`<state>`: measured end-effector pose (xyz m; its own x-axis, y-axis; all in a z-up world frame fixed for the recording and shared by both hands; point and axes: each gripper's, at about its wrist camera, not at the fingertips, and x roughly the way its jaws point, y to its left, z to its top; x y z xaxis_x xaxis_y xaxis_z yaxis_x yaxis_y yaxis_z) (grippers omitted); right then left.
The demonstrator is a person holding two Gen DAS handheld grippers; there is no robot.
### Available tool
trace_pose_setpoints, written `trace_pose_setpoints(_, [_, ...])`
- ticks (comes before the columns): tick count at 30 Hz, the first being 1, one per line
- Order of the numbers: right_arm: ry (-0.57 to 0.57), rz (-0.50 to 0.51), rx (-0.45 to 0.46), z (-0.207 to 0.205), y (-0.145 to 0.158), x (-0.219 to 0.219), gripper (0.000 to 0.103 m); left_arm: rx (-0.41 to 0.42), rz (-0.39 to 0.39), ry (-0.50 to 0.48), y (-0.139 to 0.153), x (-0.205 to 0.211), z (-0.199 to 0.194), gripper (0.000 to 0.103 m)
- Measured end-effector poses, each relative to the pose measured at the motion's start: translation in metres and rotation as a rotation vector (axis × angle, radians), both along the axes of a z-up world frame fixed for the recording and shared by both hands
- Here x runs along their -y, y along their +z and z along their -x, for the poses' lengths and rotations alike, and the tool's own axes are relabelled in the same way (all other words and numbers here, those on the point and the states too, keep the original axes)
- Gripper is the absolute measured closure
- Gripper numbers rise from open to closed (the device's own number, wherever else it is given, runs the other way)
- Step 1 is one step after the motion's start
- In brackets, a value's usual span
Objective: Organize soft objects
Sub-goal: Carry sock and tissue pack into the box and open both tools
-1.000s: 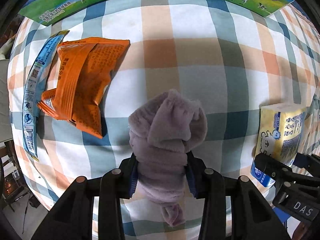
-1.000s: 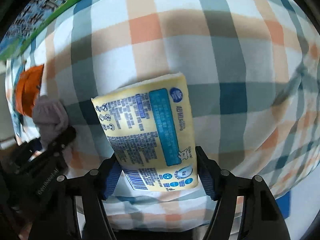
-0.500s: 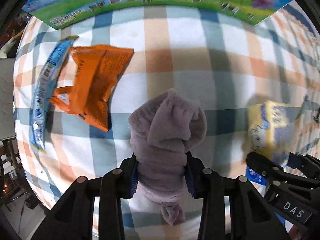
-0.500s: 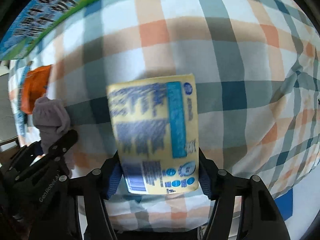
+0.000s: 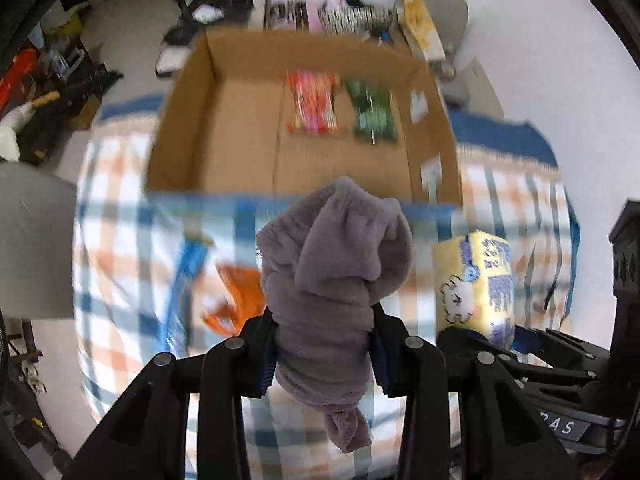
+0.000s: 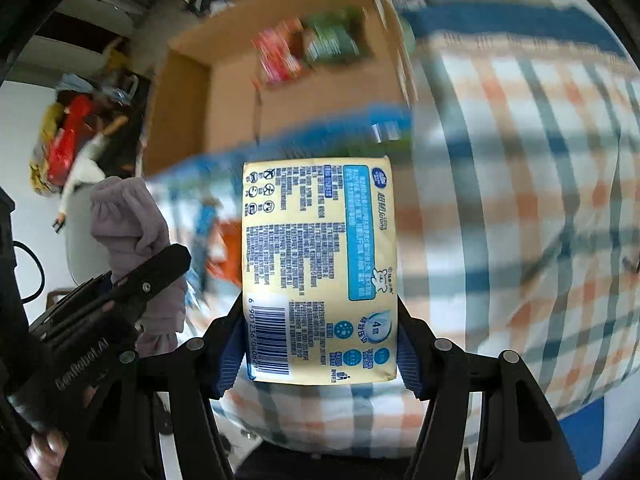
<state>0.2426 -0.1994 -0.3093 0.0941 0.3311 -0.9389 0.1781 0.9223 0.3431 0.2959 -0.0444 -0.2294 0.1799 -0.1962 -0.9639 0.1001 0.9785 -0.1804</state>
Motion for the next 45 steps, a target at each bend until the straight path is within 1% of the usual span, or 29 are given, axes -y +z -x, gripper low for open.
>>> trace_pose_setpoints(2, [-0.002, 0.005, 0.036, -0.02, 0.018, 0.004, 0.037, 0.037, -0.014, 0.008, 0.016, -0.009, -0.024, 0.068])
trace_pose_setpoints(4, [-0.007, 0.022, 0.056, -0.042, 0.03, -0.003, 0.037, 0.05, -0.036, 0.009, 0.023, -0.013, -0.047, 0.068])
trace_pose_setpoints(6, [-0.013, 0.041, 0.067, -0.068, 0.037, -0.003, 0.037, 0.042, -0.051, 0.017, 0.021, -0.017, -0.073, 0.068])
trace_pose_setpoints(7, [-0.012, 0.052, 0.067, -0.078, 0.04, 0.007, 0.037, 0.028, -0.062, 0.022, 0.018, -0.021, -0.09, 0.068])
trace_pose_setpoints(8, [-0.018, 0.062, 0.067, -0.087, 0.042, 0.007, 0.037, 0.018, -0.067, 0.03, 0.013, -0.025, -0.105, 0.068])
trace_pose_setpoints(9, [-0.021, 0.075, 0.064, -0.099, 0.043, 0.009, 0.037, 0.009, -0.07, 0.03, 0.009, -0.024, -0.111, 0.068])
trace_pose_setpoints(12, [-0.028, 0.105, 0.047, -0.123, 0.033, 0.009, 0.037, -0.041, -0.086, 0.033, -0.012, -0.03, -0.148, 0.068])
trace_pose_setpoints(14, [-0.032, 0.122, 0.025, -0.144, 0.02, 0.007, 0.037, -0.075, -0.089, 0.025, -0.023, -0.031, -0.168, 0.068])
trace_pose_setpoints(15, [-0.028, 0.137, 0.014, -0.157, 0.011, 0.006, 0.037, -0.099, -0.093, 0.019, -0.033, -0.03, -0.18, 0.068])
trace_pose_setpoints(20, [0.011, 0.205, -0.059, -0.189, -0.034, -0.004, 0.037, -0.191, -0.12, 0.002, -0.075, -0.024, -0.223, 0.068])
trace_pose_setpoints(24, [0.025, 0.237, -0.12, -0.205, -0.065, -0.007, 0.037, -0.246, -0.123, 0.006, -0.098, -0.022, -0.245, 0.068])
trace_pose_setpoints(27, [0.03, 0.231, -0.161, -0.21, -0.084, -0.007, 0.037, -0.288, -0.117, 0.009, -0.116, -0.023, -0.26, 0.068])
trace_pose_setpoints(31, [0.033, 0.238, -0.195, -0.214, -0.1, -0.003, 0.037, -0.316, -0.114, 0.017, -0.128, -0.025, -0.273, 0.068])
trace_pose_setpoints(34, [0.038, 0.233, -0.215, -0.216, -0.107, -0.002, 0.037, -0.333, -0.105, 0.011, -0.135, -0.025, -0.279, 0.067])
trace_pose_setpoints(36, [0.059, 0.246, -0.222, -0.218, -0.108, -0.005, 0.037, -0.337, -0.113, 0.001, -0.138, -0.023, -0.284, 0.065])
trace_pose_setpoints(38, [0.07, 0.244, -0.231, -0.221, -0.111, -0.006, 0.036, -0.346, -0.13, 0.012, -0.139, -0.023, -0.287, 0.065])
trace_pose_setpoints(42, [0.075, 0.238, -0.237, -0.226, -0.109, -0.007, 0.036, -0.358, -0.131, 0.033, -0.14, -0.026, -0.29, 0.061])
trace_pose_setpoints(45, [0.076, 0.235, -0.231, -0.229, -0.102, -0.01, 0.035, -0.354, -0.132, 0.046, -0.137, -0.029, -0.29, 0.056])
